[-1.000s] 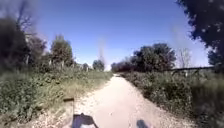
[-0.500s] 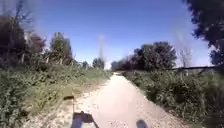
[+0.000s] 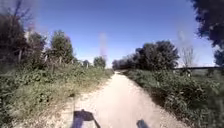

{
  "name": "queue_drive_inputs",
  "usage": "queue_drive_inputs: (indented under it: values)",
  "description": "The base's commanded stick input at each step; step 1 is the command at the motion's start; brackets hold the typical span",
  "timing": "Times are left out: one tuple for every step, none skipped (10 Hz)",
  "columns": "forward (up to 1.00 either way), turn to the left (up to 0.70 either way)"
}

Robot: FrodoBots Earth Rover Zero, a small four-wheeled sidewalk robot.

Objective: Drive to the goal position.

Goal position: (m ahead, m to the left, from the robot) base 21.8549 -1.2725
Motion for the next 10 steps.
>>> queue_drive_inputs:
  values:
    - [0.5,0.0]
    - [0.5,0.0]
    - [0.5,0.0]
    - [0.5,0.0]
    - [0.5,0.0]
    - [0.5,0.0]
    - [0.5,0.0]
    - [0.5,0.0]
    - [0.5,0.0]
    - [0.5,0.0]
